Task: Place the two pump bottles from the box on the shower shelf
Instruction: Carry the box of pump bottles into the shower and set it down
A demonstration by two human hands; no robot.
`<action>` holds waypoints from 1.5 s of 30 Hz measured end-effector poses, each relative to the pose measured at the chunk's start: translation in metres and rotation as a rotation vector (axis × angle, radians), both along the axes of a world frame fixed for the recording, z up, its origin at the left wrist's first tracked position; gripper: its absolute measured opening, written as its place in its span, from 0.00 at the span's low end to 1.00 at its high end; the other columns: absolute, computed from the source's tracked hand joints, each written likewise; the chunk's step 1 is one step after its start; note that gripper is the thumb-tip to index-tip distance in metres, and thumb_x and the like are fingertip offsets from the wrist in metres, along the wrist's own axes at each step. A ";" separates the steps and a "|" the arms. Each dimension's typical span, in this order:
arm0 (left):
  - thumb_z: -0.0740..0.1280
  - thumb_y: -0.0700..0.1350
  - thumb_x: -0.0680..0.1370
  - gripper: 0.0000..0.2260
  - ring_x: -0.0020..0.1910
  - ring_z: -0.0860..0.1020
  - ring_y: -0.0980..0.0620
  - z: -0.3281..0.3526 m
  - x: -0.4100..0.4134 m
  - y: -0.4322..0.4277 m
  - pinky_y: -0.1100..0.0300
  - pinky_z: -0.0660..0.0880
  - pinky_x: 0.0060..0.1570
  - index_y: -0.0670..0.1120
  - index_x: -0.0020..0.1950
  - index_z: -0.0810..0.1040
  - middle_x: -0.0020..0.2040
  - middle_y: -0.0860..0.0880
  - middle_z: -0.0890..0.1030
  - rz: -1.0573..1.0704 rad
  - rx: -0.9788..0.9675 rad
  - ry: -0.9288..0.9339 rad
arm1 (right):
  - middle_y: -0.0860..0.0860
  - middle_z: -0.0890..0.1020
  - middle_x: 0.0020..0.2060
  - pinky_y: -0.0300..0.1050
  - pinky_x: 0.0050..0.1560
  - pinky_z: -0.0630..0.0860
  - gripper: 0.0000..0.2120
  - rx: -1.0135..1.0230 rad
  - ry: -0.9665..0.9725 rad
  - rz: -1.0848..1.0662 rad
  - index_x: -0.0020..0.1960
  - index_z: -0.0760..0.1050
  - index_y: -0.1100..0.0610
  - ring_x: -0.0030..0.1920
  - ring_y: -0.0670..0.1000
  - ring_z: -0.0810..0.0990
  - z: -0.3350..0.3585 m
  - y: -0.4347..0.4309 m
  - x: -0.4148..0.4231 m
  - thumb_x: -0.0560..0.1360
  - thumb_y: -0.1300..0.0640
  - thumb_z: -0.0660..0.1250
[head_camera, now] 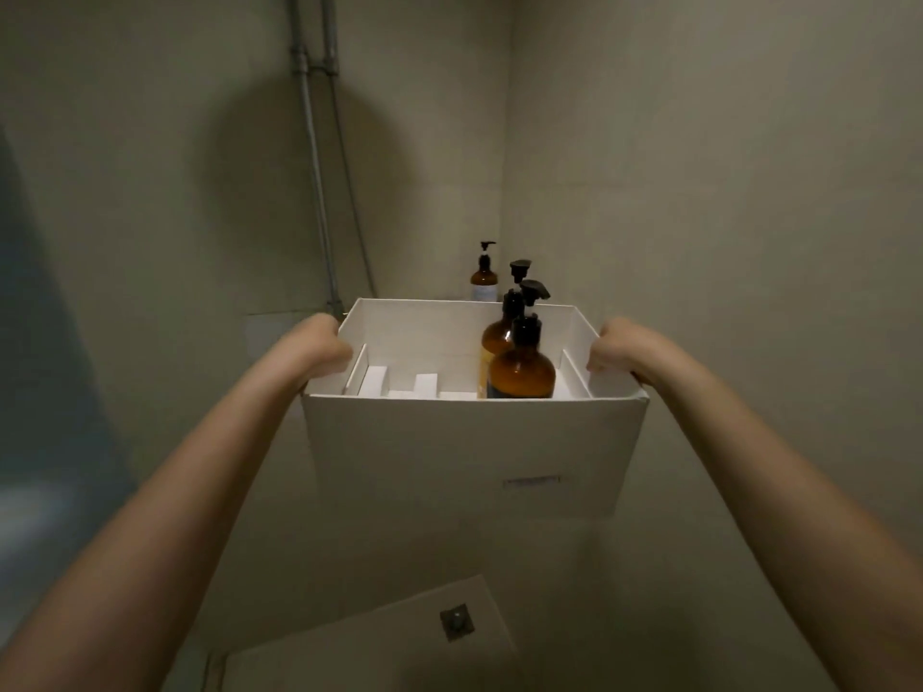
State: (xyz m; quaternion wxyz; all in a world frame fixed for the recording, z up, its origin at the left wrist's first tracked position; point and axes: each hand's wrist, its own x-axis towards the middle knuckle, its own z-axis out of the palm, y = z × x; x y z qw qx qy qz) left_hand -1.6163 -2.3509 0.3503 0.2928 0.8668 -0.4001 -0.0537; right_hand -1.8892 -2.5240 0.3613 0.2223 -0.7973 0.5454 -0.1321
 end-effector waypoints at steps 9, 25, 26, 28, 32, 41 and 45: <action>0.63 0.33 0.71 0.04 0.52 0.78 0.37 -0.014 -0.001 0.035 0.58 0.68 0.40 0.39 0.43 0.75 0.52 0.33 0.80 0.282 -0.001 0.039 | 0.61 0.80 0.48 0.45 0.38 0.75 0.16 0.027 0.013 0.227 0.58 0.75 0.67 0.44 0.58 0.79 -0.019 -0.036 0.058 0.72 0.63 0.67; 0.61 0.35 0.71 0.03 0.41 0.75 0.41 -0.087 0.045 0.053 0.58 0.66 0.37 0.40 0.40 0.73 0.39 0.41 0.75 0.347 0.079 0.022 | 0.57 0.78 0.38 0.41 0.29 0.69 0.10 -0.020 0.057 0.275 0.50 0.77 0.65 0.35 0.55 0.77 -0.094 -0.034 0.119 0.72 0.61 0.63; 0.60 0.35 0.71 0.04 0.41 0.75 0.41 -0.094 0.049 0.053 0.58 0.66 0.37 0.40 0.41 0.74 0.39 0.41 0.75 0.341 0.084 0.021 | 0.57 0.78 0.38 0.42 0.29 0.69 0.10 -0.015 0.062 0.270 0.50 0.77 0.64 0.35 0.55 0.77 -0.101 -0.033 0.122 0.72 0.60 0.62; 0.60 0.35 0.71 0.06 0.42 0.77 0.40 -0.110 0.058 0.053 0.58 0.67 0.37 0.39 0.43 0.75 0.40 0.40 0.76 0.332 0.096 0.030 | 0.57 0.78 0.39 0.43 0.31 0.71 0.10 0.005 0.070 0.257 0.51 0.76 0.64 0.37 0.56 0.78 -0.117 -0.032 0.129 0.72 0.60 0.62; 0.58 0.36 0.71 0.08 0.46 0.78 0.38 -0.147 0.075 0.050 0.57 0.69 0.39 0.39 0.45 0.76 0.43 0.39 0.78 0.322 0.124 0.046 | 0.55 0.78 0.39 0.47 0.38 0.76 0.08 0.052 0.058 0.231 0.50 0.76 0.62 0.40 0.55 0.78 -0.158 -0.033 0.141 0.74 0.59 0.63; 0.58 0.37 0.71 0.11 0.49 0.78 0.37 -0.245 0.090 0.037 0.56 0.69 0.41 0.41 0.50 0.76 0.49 0.38 0.80 0.359 0.194 0.040 | 0.58 0.77 0.40 0.49 0.42 0.74 0.10 0.076 0.102 0.260 0.49 0.77 0.65 0.43 0.59 0.77 -0.259 -0.046 0.166 0.74 0.61 0.61; 0.58 0.36 0.71 0.13 0.50 0.77 0.36 -0.304 0.094 0.033 0.55 0.70 0.43 0.41 0.53 0.75 0.50 0.37 0.80 0.378 0.181 0.054 | 0.58 0.76 0.39 0.48 0.41 0.74 0.09 0.089 0.137 0.264 0.47 0.77 0.65 0.43 0.60 0.78 -0.312 -0.055 0.174 0.74 0.61 0.61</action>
